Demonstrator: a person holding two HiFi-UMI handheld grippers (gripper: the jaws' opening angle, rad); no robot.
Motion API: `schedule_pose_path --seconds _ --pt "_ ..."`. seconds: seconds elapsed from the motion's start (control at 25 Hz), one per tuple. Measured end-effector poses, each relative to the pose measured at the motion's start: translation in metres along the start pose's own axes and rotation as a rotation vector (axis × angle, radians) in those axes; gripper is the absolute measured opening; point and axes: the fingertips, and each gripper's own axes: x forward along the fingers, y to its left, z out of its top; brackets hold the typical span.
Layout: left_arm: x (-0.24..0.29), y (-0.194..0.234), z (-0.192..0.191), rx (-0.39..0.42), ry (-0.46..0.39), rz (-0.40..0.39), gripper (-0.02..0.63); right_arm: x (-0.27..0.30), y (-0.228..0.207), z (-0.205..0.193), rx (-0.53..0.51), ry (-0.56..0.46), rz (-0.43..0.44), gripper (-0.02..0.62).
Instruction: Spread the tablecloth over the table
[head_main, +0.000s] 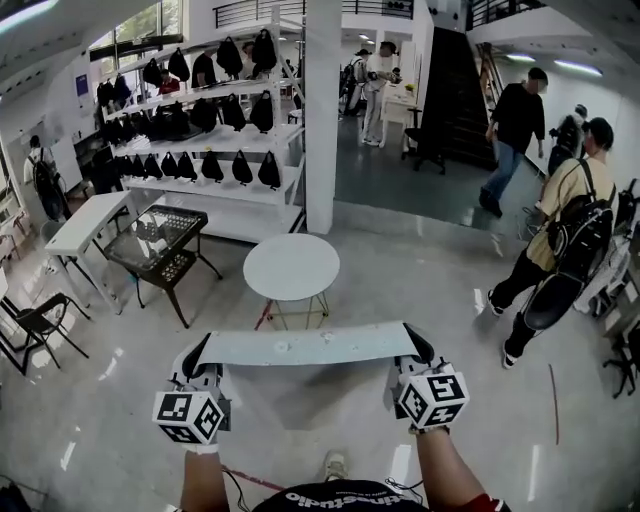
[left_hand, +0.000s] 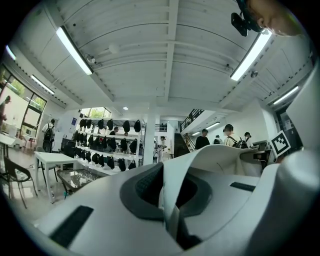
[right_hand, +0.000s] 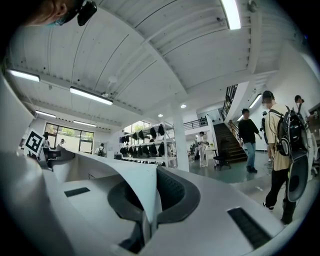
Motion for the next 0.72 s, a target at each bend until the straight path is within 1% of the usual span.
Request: schedule_pose_path --seconds 0.36,0.48,0.72 --pt "0.094 0.0 0.002 0.001 0.002 0.006 0.017 0.072 -0.052 0.008 0.008 0.007 0.005 0.025" --pt "0.116 0.005 0.002 -0.002 0.002 0.024 0.017 0.098 -0.062 0.011 0.009 0.008 0.026 0.025" --pt "0.15 0.005 0.003 -0.001 0.006 0.046 0.017 0.13 -0.083 0.014 0.03 -0.009 0.05 0.025"
